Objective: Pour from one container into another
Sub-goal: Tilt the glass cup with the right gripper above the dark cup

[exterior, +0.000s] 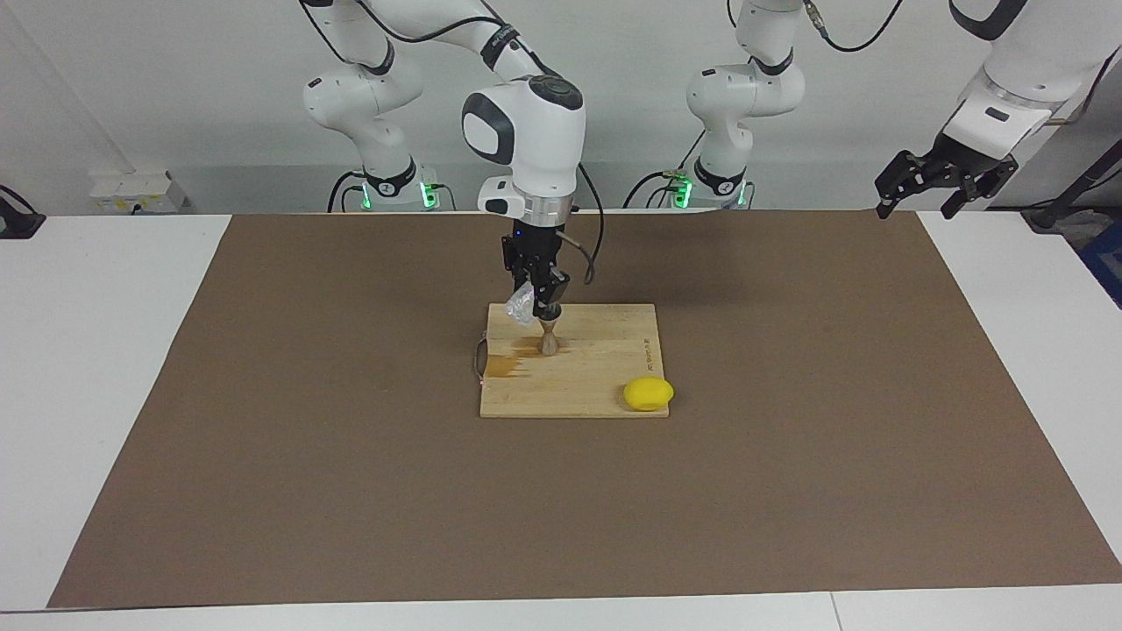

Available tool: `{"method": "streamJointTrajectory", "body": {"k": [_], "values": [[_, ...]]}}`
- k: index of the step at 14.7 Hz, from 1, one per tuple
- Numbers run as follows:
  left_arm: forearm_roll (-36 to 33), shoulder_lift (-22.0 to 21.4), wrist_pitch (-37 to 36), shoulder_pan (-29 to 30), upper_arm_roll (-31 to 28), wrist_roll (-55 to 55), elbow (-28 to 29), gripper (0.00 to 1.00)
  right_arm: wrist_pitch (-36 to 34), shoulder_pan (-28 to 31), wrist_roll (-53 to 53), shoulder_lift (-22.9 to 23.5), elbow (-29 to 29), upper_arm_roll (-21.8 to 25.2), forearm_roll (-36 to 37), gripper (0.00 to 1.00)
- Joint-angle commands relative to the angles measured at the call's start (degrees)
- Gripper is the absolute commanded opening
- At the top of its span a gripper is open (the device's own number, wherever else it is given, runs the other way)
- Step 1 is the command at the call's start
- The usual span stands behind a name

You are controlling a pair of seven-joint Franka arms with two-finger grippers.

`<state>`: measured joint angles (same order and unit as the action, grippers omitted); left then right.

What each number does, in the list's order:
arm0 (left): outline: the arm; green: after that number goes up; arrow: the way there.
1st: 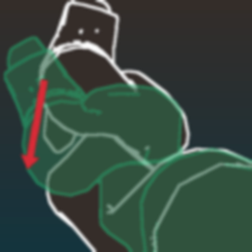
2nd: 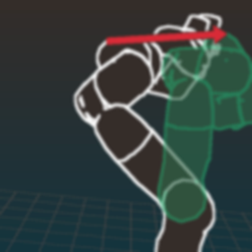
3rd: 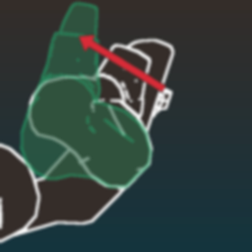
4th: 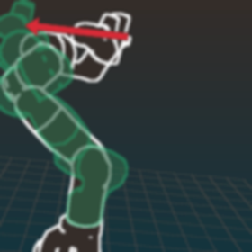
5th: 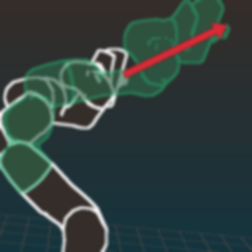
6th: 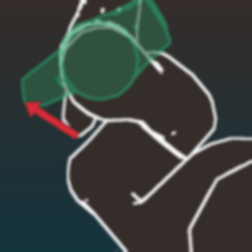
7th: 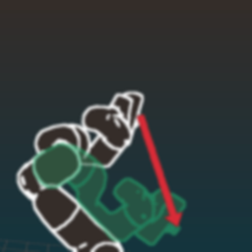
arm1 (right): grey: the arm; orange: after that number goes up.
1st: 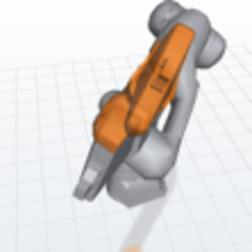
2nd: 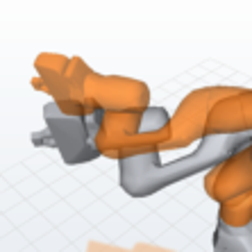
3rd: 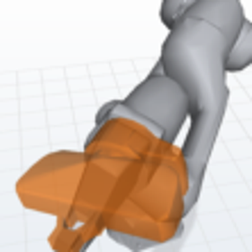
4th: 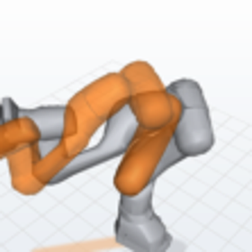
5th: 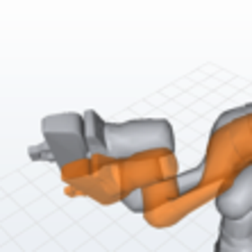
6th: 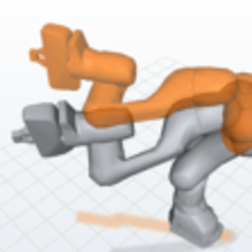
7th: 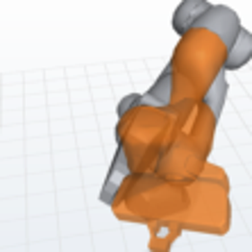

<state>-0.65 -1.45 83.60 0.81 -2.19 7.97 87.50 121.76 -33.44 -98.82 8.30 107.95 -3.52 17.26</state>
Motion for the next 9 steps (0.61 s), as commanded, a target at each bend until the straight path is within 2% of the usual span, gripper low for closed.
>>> {"method": "streamJointTrajectory", "body": {"k": [1,9], "values": [[-1.11,-1.54,1.04,-0.81,-0.45,-0.68,1.8,1.0,1.47,-0.74,-1.81,-2.06,2.96,-0.26,3.83,0.08],[-0.58,-1.89,1.21,-1.51,-0.01,-3.56,2.41,1.0,1.73,-1.1,-1.64,-2.06,2.97,-0.26,5.86,0.08]]}}
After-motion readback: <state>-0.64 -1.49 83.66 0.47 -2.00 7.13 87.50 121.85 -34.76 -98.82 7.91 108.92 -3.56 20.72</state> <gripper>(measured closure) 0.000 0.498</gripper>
